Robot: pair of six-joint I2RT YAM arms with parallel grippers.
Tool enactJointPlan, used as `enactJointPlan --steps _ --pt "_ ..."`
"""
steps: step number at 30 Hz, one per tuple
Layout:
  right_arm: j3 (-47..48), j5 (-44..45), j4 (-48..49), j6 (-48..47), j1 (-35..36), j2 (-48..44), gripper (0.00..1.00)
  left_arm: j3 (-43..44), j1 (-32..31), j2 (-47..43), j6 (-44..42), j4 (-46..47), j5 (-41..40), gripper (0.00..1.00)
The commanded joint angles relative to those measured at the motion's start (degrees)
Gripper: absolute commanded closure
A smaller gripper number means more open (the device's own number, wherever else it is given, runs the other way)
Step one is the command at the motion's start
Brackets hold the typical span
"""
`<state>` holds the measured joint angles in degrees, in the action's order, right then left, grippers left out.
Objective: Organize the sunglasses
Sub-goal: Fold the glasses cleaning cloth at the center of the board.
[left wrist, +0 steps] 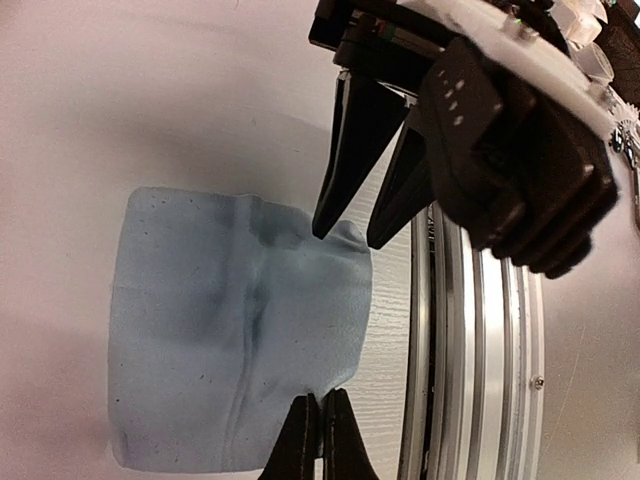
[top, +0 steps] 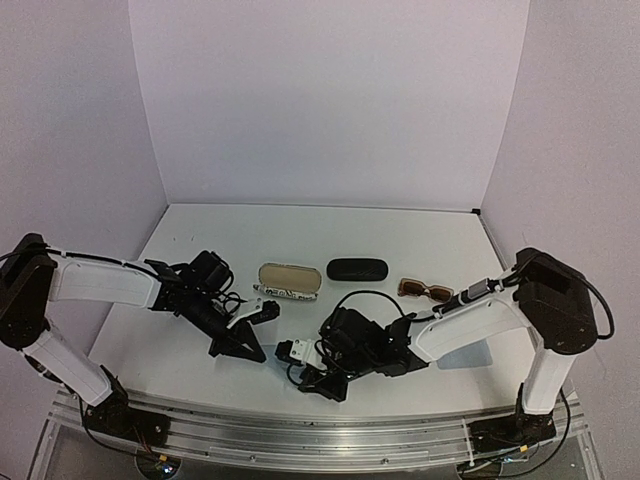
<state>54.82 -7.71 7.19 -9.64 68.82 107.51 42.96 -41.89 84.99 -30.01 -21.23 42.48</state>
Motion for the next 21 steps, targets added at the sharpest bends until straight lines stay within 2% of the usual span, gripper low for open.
enactJointPlan --steps 1,13,21 --pt "-0.72 0.79 4.35 3.19 0.27 -3.2 0.78 2.31 0.23 0.7 1.69 -1.39 0.86 1.0" --pt "-2.34 2.24 7.77 6.05 1.8 -1.65 0.58 2.47 0.31 0.97 3.02 0.12 0.76 1.0" --pt "-3.08 10.37 10.35 9.16 2.73 0.27 0.65 2.57 0.32 1.14 3.11 0.16 0.94 1.0"
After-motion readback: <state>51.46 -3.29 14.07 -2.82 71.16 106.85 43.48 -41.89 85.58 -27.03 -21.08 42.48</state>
